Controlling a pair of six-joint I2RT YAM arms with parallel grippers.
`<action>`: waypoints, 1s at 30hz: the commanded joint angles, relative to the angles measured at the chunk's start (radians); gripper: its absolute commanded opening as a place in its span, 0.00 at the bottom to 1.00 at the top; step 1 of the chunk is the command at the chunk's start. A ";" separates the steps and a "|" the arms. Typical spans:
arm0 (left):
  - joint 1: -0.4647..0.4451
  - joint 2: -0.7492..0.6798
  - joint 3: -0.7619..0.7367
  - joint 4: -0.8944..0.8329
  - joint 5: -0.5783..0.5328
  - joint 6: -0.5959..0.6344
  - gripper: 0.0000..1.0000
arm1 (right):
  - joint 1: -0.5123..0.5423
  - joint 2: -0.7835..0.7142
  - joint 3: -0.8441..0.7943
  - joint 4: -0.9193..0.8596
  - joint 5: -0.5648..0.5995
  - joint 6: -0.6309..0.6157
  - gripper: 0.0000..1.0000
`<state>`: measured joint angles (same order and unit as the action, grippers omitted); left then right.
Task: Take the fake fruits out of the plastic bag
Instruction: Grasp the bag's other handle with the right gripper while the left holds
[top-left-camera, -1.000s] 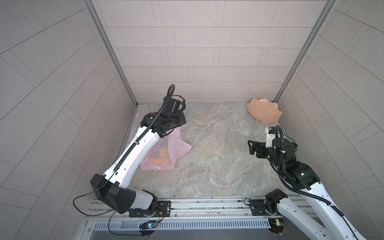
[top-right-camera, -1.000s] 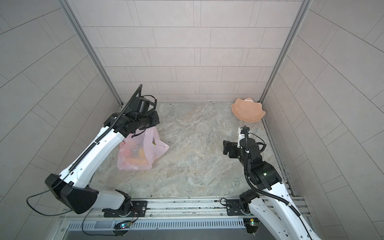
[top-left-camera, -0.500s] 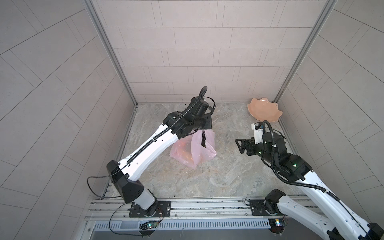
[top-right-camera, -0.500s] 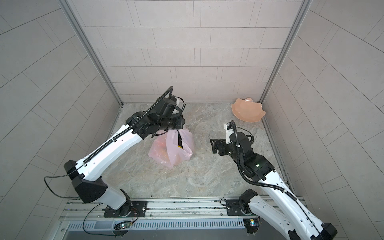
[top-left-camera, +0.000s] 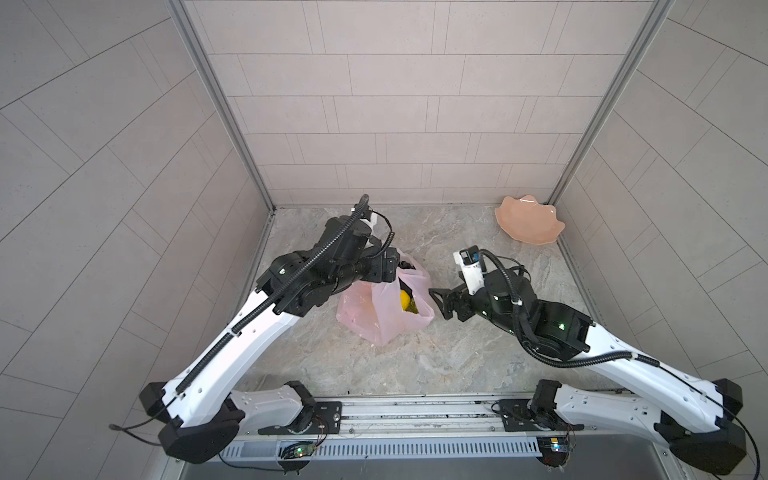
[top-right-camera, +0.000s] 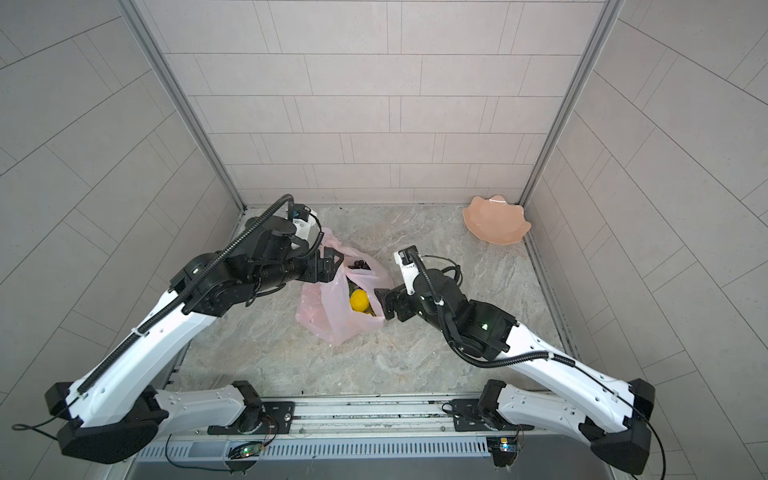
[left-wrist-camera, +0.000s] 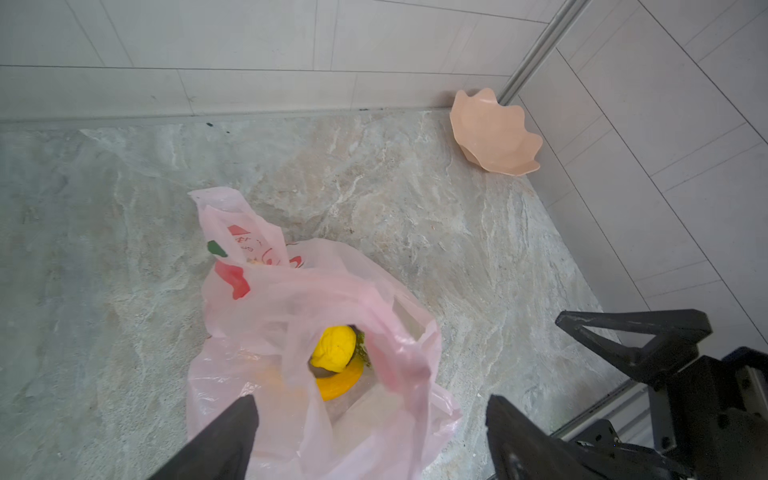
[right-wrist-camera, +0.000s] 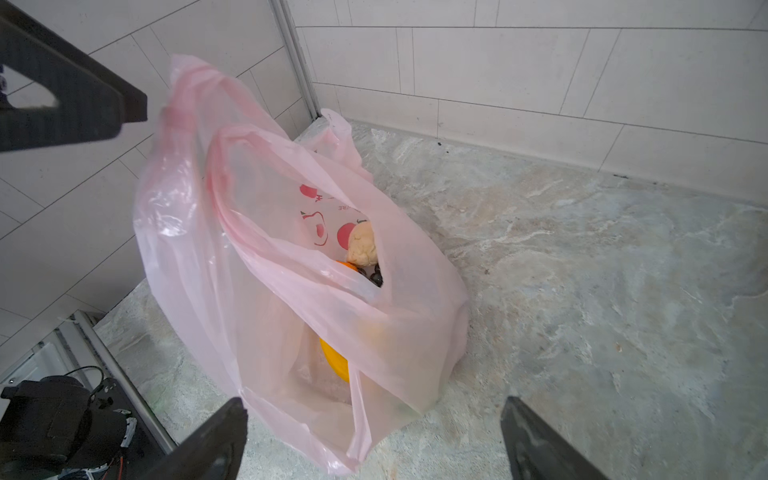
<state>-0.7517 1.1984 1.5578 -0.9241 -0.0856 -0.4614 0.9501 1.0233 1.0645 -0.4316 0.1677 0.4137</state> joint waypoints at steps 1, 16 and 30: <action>0.005 0.006 -0.052 0.000 -0.069 0.021 0.92 | 0.034 0.079 0.072 -0.024 0.101 -0.040 0.94; 0.006 0.069 -0.009 0.030 0.015 -0.077 0.92 | 0.050 0.378 0.276 -0.082 0.167 -0.054 0.84; 0.037 -0.034 -0.144 0.134 -0.075 -0.170 0.65 | -0.005 0.409 0.343 -0.095 0.193 0.021 0.32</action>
<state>-0.7242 1.2312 1.4704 -0.8577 -0.1390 -0.6071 0.9581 1.4673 1.4143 -0.5125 0.3614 0.4004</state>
